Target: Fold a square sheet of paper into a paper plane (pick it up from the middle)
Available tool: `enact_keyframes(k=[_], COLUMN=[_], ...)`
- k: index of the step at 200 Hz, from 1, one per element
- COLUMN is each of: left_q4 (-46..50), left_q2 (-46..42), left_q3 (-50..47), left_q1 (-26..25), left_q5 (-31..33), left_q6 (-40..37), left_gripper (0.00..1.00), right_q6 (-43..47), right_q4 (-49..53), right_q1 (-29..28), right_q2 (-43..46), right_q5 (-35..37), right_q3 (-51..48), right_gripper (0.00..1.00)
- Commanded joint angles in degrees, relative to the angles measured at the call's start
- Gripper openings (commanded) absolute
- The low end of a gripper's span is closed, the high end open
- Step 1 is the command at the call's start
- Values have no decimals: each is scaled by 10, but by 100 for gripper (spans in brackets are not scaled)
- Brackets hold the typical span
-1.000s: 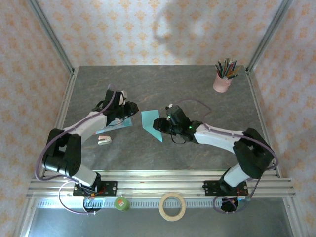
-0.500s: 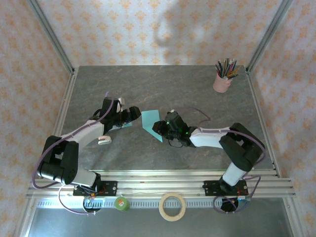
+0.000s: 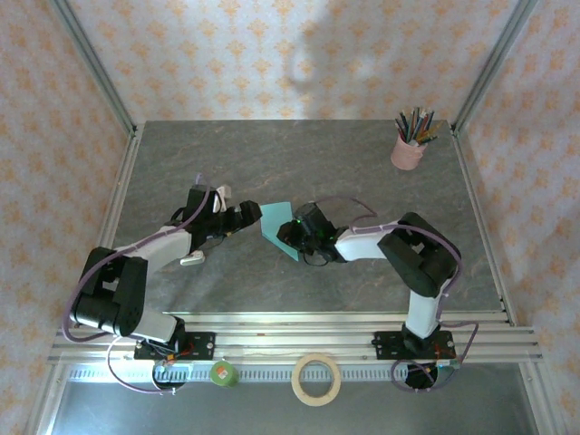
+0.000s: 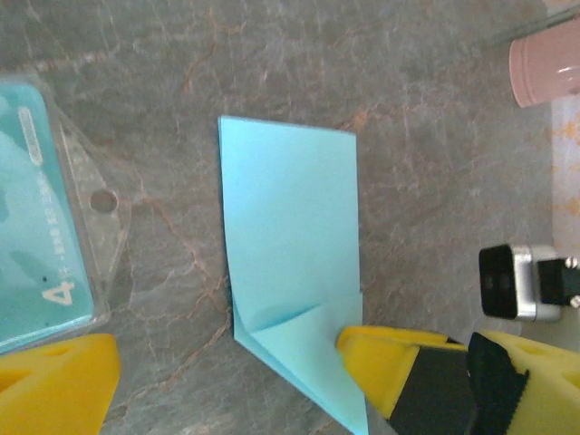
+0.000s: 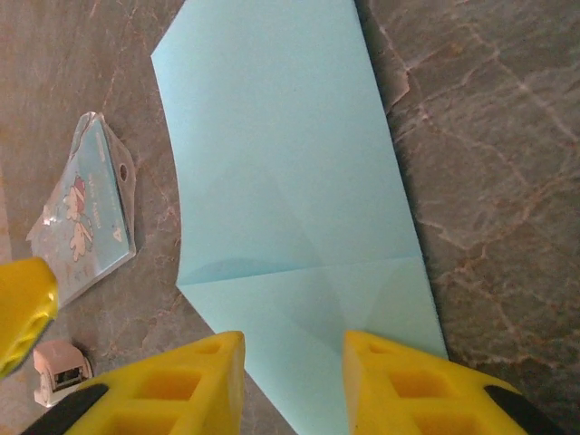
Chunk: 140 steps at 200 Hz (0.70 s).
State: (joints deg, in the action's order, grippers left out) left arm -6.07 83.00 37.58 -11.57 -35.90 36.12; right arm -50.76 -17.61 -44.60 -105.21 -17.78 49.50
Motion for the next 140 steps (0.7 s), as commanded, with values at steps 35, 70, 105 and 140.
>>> enact_keyframes(k=[35, 70, 105, 140], left_q4=[-10, -19, -44, -42], left_q2=[43, 81, 103, 110], left_q3=[-3, -2, 0, 13], left_q1=[-18, -33, -47, -50], left_q5=[-48, -58, -53, -45], left_q6=[33, 88, 120, 125], left_gripper=[86, 67, 53, 45], right_q6=[7, 1, 0, 0], right_q4=[11, -6, -11, -13], right_q1=[5, 6, 6, 7], right_q2=[-19, -22, -22, -24], right_q5=[-3, -16, -21, -22], right_q3=[-9, -18, -22, -22], right_gripper=[33, 33, 33, 32])
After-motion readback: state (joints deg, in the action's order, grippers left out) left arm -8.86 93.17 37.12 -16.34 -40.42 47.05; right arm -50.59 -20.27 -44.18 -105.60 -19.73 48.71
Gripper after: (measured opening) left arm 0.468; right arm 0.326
